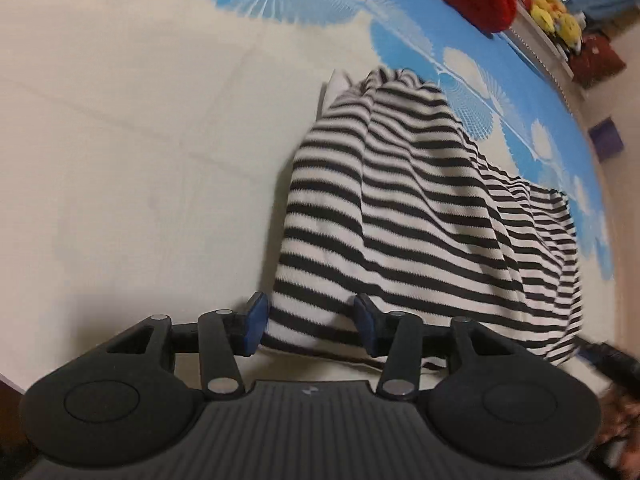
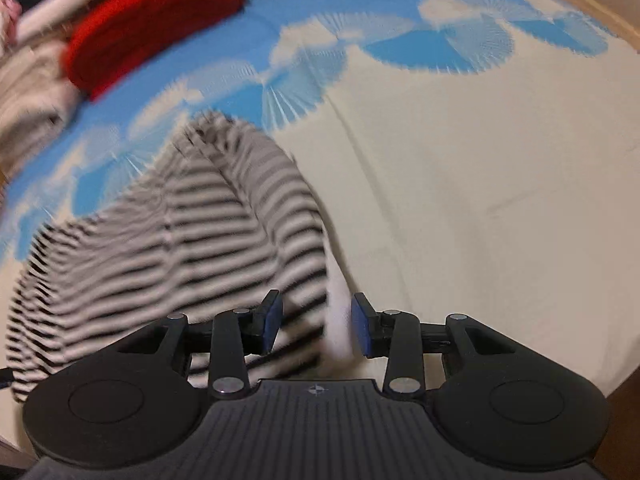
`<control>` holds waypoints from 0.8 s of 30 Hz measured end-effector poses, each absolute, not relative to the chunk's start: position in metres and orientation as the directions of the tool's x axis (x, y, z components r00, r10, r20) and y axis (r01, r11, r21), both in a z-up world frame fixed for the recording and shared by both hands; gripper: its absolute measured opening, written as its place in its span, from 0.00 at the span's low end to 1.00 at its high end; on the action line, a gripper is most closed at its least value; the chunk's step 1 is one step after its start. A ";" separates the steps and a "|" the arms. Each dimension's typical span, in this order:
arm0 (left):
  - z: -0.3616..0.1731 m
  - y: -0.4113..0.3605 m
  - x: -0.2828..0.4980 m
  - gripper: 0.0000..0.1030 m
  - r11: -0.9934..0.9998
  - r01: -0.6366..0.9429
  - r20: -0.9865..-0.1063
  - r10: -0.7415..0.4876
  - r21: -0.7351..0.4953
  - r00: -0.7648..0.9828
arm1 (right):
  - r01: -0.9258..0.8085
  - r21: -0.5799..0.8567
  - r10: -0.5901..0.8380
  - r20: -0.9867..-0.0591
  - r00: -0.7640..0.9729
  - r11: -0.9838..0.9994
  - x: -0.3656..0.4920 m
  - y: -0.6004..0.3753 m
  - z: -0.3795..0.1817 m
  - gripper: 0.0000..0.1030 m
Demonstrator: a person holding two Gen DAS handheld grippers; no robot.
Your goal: Fold small clothes
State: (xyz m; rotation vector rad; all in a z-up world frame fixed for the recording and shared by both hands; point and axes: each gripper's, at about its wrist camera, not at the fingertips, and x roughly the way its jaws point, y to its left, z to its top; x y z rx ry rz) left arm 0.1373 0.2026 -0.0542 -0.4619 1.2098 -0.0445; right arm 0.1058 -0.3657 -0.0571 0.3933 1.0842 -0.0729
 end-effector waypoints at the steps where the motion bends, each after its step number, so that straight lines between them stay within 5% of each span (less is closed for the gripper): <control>1: -0.056 0.203 0.139 0.52 0.911 -0.205 -0.894 -0.269 -0.357 0.359 | 0.252 0.281 0.144 -0.880 0.452 0.926 0.108 -0.366 -0.061 0.38; 5: -0.062 0.200 0.146 0.50 0.919 -0.195 -0.903 -0.265 -0.343 0.339 | 0.242 0.251 0.132 -0.897 0.421 0.937 0.111 -0.360 -0.071 0.38; 7: -0.062 0.197 0.148 0.35 0.923 -0.168 -0.900 -0.277 -0.347 0.338 | 0.242 0.238 0.123 -0.904 0.409 0.941 0.112 -0.359 -0.073 0.31; 8: -0.062 0.195 0.149 0.15 0.924 -0.154 -0.896 -0.281 -0.349 0.344 | 0.246 0.239 0.122 -0.904 0.409 0.939 0.110 -0.359 -0.073 0.23; 9: -0.061 0.195 0.150 0.11 0.926 -0.139 -0.889 -0.283 -0.351 0.361 | 0.247 0.246 0.128 -0.902 0.413 0.937 0.111 -0.360 -0.072 0.08; 16: -0.007 0.220 0.124 0.08 0.919 -0.115 -0.768 -0.240 -0.376 0.594 | 0.263 0.408 0.190 -0.786 0.589 0.874 0.091 -0.388 -0.028 0.04; 19: -0.022 0.219 0.123 0.08 0.943 -0.142 -0.844 -0.196 -0.302 0.500 | 0.251 0.405 0.191 -0.783 0.592 0.879 0.084 -0.392 -0.022 0.04; 24: -0.051 0.196 0.131 0.13 0.985 -0.082 -0.937 -0.115 -0.150 0.329 | 0.304 0.249 0.139 -0.930 0.340 0.920 0.091 -0.385 -0.068 0.02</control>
